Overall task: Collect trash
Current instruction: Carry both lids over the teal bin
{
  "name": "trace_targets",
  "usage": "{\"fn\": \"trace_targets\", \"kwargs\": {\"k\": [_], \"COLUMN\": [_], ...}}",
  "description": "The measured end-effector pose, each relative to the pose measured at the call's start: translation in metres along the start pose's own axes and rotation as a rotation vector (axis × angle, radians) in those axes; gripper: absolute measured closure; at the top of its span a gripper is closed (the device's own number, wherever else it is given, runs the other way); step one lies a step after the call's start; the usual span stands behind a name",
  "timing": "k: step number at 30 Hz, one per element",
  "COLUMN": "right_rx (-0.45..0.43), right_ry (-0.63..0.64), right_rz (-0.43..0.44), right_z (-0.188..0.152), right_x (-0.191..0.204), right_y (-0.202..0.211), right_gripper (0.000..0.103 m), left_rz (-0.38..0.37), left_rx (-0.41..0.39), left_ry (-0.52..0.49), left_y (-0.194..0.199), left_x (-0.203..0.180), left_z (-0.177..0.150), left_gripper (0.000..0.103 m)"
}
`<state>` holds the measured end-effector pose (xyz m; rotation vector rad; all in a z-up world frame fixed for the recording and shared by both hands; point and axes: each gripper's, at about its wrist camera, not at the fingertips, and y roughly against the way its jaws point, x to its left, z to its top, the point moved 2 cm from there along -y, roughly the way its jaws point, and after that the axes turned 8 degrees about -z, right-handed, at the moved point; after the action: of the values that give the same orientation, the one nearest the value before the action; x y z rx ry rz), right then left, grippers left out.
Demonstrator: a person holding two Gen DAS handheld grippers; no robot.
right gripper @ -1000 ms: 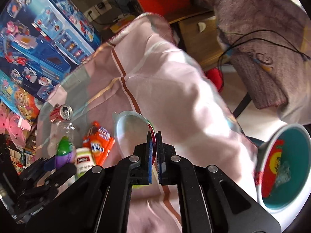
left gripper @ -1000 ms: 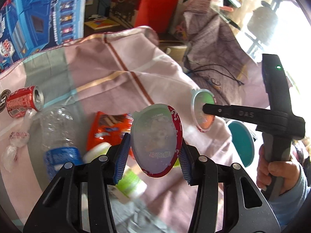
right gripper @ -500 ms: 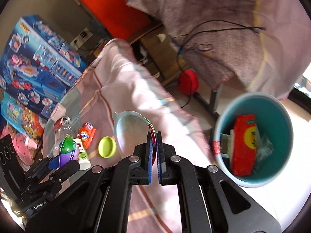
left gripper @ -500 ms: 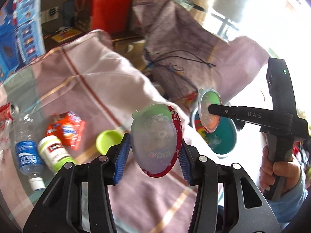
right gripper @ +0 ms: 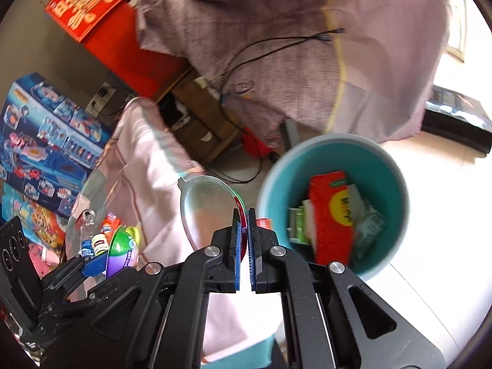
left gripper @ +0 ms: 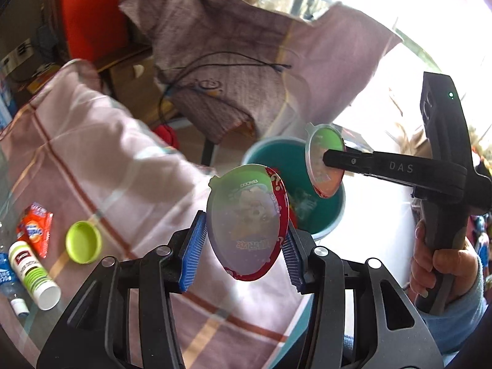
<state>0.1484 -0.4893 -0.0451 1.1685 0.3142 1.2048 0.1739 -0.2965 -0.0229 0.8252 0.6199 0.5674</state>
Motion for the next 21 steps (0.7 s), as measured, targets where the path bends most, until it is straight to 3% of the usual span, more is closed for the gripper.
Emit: {"fn": "trace_targets", "kwargs": {"k": [10, 21], "right_rx": [0.03, 0.059], "right_ry": [-0.074, -0.099], "right_rz": [-0.048, -0.083], "right_z": [0.004, 0.015], "right_x": [-0.058, -0.077], "right_y": [-0.005, -0.018], "right_gripper": [0.099, 0.094], "left_rz": [-0.027, -0.066], "left_rx": [0.087, 0.157], "left_ry": [-0.063, -0.097], "left_y": [-0.049, -0.093], "left_x": [-0.037, -0.057], "left_z": [0.01, 0.022], "left_gripper": [0.055, 0.055]}}
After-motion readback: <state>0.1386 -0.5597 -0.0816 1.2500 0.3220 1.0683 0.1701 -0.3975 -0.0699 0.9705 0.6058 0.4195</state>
